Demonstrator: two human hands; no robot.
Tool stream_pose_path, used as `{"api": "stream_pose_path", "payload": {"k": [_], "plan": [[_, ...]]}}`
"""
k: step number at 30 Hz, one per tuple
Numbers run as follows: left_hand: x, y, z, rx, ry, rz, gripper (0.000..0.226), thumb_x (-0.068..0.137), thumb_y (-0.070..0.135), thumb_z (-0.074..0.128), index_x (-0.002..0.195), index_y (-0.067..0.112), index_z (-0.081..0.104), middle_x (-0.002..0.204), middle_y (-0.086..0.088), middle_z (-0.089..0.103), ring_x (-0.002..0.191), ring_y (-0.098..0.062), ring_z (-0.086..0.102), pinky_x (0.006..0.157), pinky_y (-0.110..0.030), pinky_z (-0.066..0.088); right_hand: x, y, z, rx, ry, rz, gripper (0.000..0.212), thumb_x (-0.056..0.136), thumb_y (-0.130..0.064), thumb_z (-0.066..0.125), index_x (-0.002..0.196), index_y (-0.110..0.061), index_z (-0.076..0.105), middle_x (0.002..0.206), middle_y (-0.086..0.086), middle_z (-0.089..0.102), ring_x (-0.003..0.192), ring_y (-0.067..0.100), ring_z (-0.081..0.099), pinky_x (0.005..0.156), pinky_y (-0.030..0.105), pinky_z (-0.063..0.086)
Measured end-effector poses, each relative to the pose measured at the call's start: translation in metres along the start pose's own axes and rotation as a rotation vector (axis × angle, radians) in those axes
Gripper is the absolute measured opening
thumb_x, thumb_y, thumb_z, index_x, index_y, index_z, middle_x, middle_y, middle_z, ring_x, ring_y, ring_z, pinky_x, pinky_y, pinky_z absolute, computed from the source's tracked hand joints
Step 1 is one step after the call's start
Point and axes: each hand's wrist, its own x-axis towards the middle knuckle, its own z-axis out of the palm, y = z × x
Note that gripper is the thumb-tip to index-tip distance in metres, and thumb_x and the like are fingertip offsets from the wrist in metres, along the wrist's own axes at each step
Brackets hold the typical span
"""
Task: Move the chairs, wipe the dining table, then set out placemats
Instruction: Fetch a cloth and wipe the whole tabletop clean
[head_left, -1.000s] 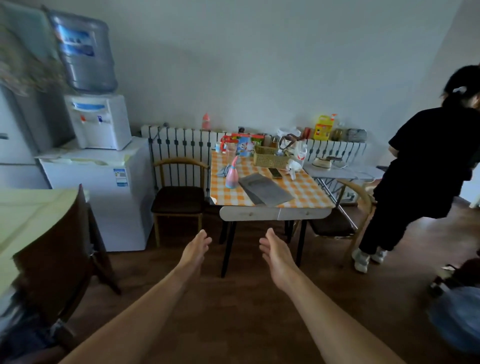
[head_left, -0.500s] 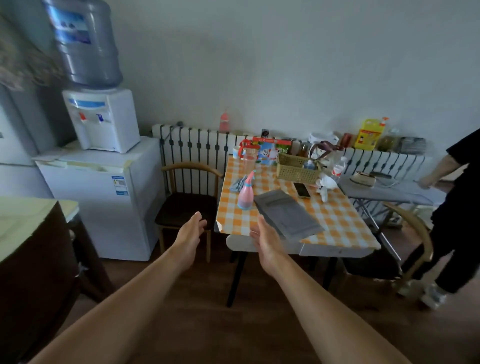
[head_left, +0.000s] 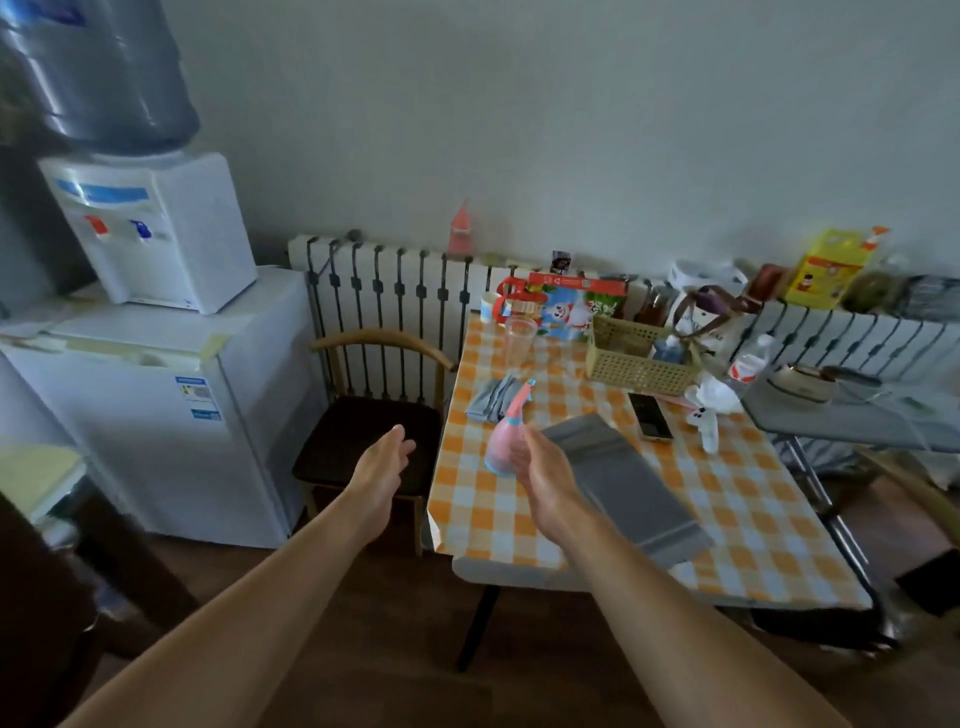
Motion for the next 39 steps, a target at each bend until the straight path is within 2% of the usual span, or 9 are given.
{"api": "stream_pose_path", "payload": {"k": [3, 6, 9, 13, 17, 25, 31, 35, 39], "plan": [[0.050, 0.020, 0.011, 0.044, -0.026, -0.011, 0.047, 0.101, 0.033, 0.035, 0.143, 0.012, 0.038, 0.149, -0.005, 0.039, 0.140, -0.021, 0.033, 0.118, -0.037, 0.021, 0.051, -0.019, 0.008, 0.019, 0.076, 0.018, 0.044, 0.098, -0.036, 0.040, 0.119, -0.002, 0.059, 0.127, 0.022, 0.057, 0.117, 0.033, 0.054, 0.102, 0.043, 0.040], [0.103, 0.042, 0.023, 0.089, -0.064, 0.005, 0.042, 0.100, 0.025, 0.037, 0.138, 0.006, 0.043, 0.146, -0.012, 0.043, 0.136, -0.029, 0.038, 0.112, -0.041, 0.028, 0.107, -0.043, 0.006, 0.011, 0.108, 0.008, 0.035, 0.095, -0.044, 0.042, 0.094, -0.015, 0.063, 0.103, 0.010, 0.063, 0.106, 0.030, 0.060, 0.087, 0.036, 0.045], [0.146, 0.055, 0.040, 0.124, -0.091, -0.005, 0.033, 0.098, 0.021, 0.040, 0.124, 0.004, 0.053, 0.124, -0.015, 0.056, 0.113, -0.026, 0.049, 0.102, -0.041, 0.036, 0.148, -0.069, -0.002, 0.007, 0.145, -0.028, 0.034, 0.100, -0.039, 0.037, 0.104, -0.012, 0.058, 0.102, 0.006, 0.060, 0.092, 0.018, 0.059, 0.082, 0.030, 0.047], [0.220, 0.061, 0.075, 0.178, -0.062, -0.090, 0.021, 0.096, 0.017, 0.043, 0.076, 0.023, 0.047, 0.083, 0.002, 0.047, 0.080, -0.013, 0.045, 0.089, -0.032, 0.032, 0.221, -0.094, -0.013, -0.069, 0.166, -0.054, 0.042, 0.101, -0.029, 0.037, 0.128, 0.001, 0.047, 0.124, 0.013, 0.058, 0.118, 0.028, 0.054, 0.106, 0.039, 0.039], [0.290, 0.049, 0.107, 0.271, -0.098, -0.121, 0.025, 0.097, 0.014, 0.040, 0.116, 0.019, 0.056, 0.090, -0.005, 0.055, 0.082, -0.018, 0.049, 0.078, -0.031, 0.039, 0.298, -0.107, -0.025, -0.220, 0.074, -0.038, 0.034, 0.100, -0.021, 0.042, 0.128, -0.004, 0.049, 0.124, 0.014, 0.059, 0.114, 0.025, 0.057, 0.102, 0.035, 0.043], [0.409, 0.007, 0.160, 0.527, -0.011, -0.171, 0.026, 0.093, 0.012, 0.047, 0.072, 0.028, 0.049, 0.082, 0.001, 0.053, 0.086, -0.020, 0.051, 0.085, -0.036, 0.051, 0.441, -0.065, -0.025, -0.553, -0.162, 0.158, 0.024, 0.094, -0.003, 0.046, 0.111, 0.001, 0.062, 0.096, 0.019, 0.065, 0.087, 0.024, 0.058, 0.078, 0.032, 0.045], [0.448, -0.021, 0.176, 0.650, -0.019, -0.155, 0.041, 0.092, 0.009, 0.050, 0.132, 0.003, 0.048, 0.130, -0.015, 0.053, 0.112, -0.025, 0.053, 0.093, -0.033, 0.043, 0.487, -0.022, -0.013, -0.637, -0.251, 0.248, 0.031, 0.098, -0.010, 0.042, 0.125, -0.009, 0.058, 0.114, 0.009, 0.060, 0.105, 0.026, 0.057, 0.089, 0.035, 0.046], [0.458, -0.031, 0.183, 0.687, 0.008, -0.171, 0.040, 0.090, 0.014, 0.054, 0.128, 0.002, 0.051, 0.129, -0.018, 0.055, 0.117, -0.033, 0.054, 0.089, -0.035, 0.046, 0.496, -0.014, -0.014, -0.608, -0.254, 0.281, 0.033, 0.098, -0.005, 0.037, 0.124, -0.007, 0.057, 0.098, 0.010, 0.060, 0.087, 0.022, 0.055, 0.072, 0.029, 0.044], [0.459, -0.036, 0.188, 0.614, -0.009, -0.243, 0.014, 0.086, 0.018, 0.061, 0.091, 0.006, 0.066, 0.093, -0.014, 0.067, 0.084, -0.027, 0.064, 0.075, -0.037, 0.053, 0.495, -0.009, -0.017, -0.584, -0.254, 0.291, 0.035, 0.097, -0.003, 0.037, 0.125, -0.008, 0.056, 0.090, 0.005, 0.061, 0.088, 0.021, 0.056, 0.076, 0.030, 0.045]]}}
